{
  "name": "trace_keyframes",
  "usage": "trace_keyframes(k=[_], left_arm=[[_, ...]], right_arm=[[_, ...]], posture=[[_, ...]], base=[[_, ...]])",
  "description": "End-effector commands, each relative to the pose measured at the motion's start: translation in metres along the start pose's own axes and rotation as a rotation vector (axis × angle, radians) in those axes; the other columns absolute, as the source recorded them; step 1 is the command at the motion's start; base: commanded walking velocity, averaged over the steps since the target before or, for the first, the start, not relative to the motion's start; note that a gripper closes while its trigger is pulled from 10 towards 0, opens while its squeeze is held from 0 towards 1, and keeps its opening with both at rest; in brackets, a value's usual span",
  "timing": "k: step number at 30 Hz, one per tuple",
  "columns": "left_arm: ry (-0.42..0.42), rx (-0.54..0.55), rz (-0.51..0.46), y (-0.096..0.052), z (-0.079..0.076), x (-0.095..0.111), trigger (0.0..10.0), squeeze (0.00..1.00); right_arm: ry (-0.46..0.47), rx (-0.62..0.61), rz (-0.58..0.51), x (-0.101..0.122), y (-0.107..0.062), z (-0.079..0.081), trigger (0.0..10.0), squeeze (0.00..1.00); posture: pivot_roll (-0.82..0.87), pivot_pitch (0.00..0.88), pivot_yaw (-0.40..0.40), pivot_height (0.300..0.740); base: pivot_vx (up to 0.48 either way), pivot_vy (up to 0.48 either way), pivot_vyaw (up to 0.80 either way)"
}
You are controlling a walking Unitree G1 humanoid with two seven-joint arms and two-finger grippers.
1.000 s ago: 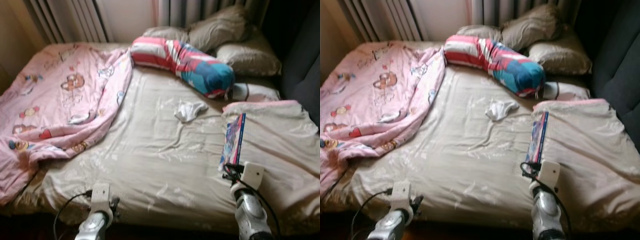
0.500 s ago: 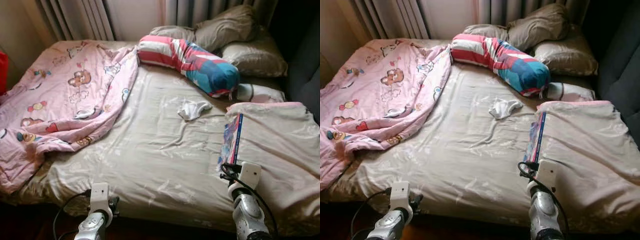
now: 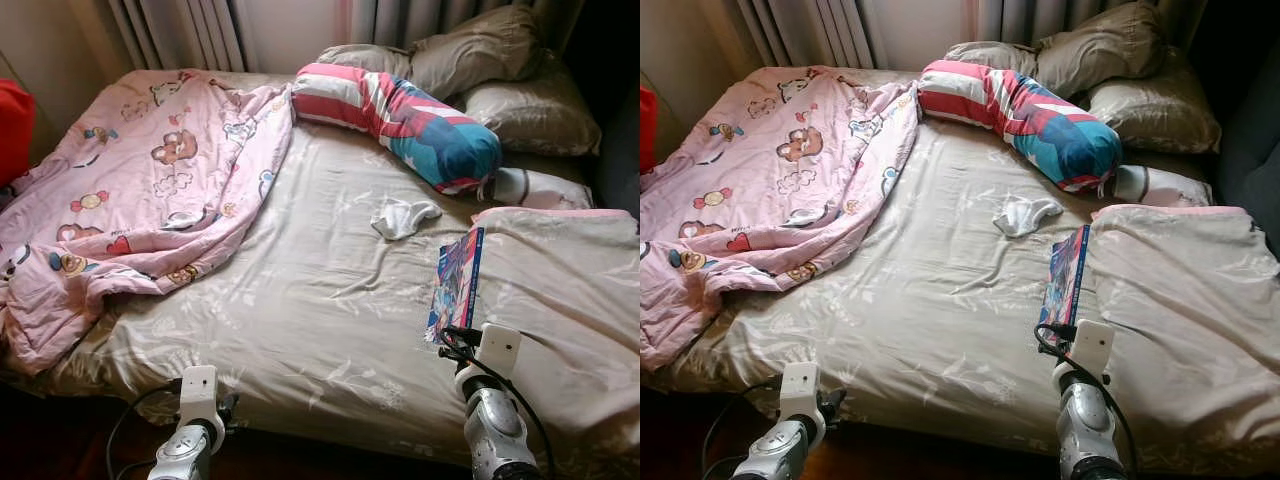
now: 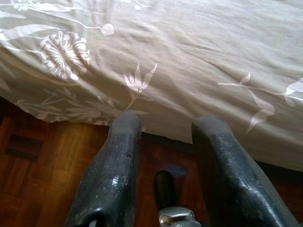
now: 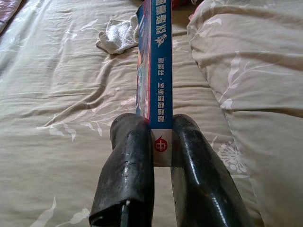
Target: Clean up the room
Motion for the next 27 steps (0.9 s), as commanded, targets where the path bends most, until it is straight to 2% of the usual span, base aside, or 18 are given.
trace_keyframes(k=[1,4,12,23,27], left_arm=[[-0.015,0.018,0.024,-0.0029,0.0055,-0.0092,10.0,0.00],[-0.013,0.017,0.026,-0.0031,0.0056,-0.0099,10.0,0.00],[-0.011,0.015,0.027,-0.0032,0.0055,-0.0103,10.0,0.00],[0.005,0.005,0.032,-0.0033,0.0032,-0.0113,10.0,0.00],[0.007,0.008,0.032,-0.0033,0.0040,-0.0114,10.0,0.00]], right_arm=[[-0.014,0.009,-0.010,0.0033,0.0013,0.0026,10.0,0.00],[-0.018,0.007,-0.007,0.0025,0.0010,0.0026,10.0,0.00],[-0.033,-0.021,0.002,0.0013,0.0012,-0.0007,10.0,0.00],[-0.042,-0.007,0.005,0.0008,0.0014,0.0027,10.0,0.00],[-0.044,-0.011,0.010,-0.0007,0.0009,0.0025,10.0,0.00]], posture=[[-0.06,0.131,0.036,0.740],[-0.06,0.128,0.036,0.740],[-0.06,0.119,0.036,0.740],[-0.06,0.105,0.038,0.740],[-0.06,0.102,0.038,0.740]], base=[[0.000,0.000,0.00],[0.084,0.000,0.00],[0.298,0.000,0.00],[0.296,0.000,0.00],[0.000,0.000,0.00]])
Point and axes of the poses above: a point about 5 cm out from each wrist's last joint towards the gripper, its own y axis pointing out of the wrist towards the gripper, its own x axis along the axis of the wrist's last joint, z = x × y, the point moved 5 cm from there along y, pointing out of the wrist towards the gripper, and after that the axes turned 1 degree about y, right-handed, at the moved point
